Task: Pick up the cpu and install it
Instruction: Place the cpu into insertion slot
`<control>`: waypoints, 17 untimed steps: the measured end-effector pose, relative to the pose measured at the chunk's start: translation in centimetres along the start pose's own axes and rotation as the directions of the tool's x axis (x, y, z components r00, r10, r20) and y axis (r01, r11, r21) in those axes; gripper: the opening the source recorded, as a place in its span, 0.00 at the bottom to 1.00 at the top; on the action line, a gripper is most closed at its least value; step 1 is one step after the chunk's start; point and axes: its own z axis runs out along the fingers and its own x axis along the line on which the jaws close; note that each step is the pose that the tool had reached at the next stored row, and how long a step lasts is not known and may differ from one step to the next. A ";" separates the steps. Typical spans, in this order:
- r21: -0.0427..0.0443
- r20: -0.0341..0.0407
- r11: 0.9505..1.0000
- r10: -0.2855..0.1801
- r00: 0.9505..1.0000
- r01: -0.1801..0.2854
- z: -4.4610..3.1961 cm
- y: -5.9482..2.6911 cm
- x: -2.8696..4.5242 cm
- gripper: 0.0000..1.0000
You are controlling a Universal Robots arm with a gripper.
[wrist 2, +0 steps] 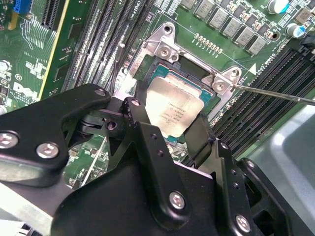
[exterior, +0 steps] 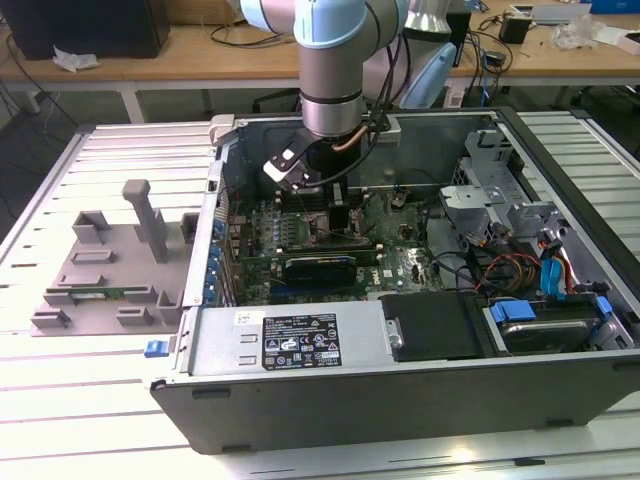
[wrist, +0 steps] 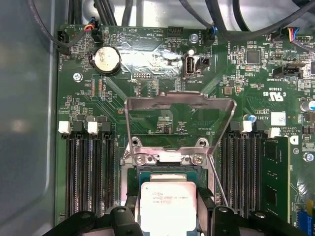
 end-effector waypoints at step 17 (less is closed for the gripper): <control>0.000 0.000 1.000 0.000 1.000 0.000 -2.05 0.11 -0.10 0.62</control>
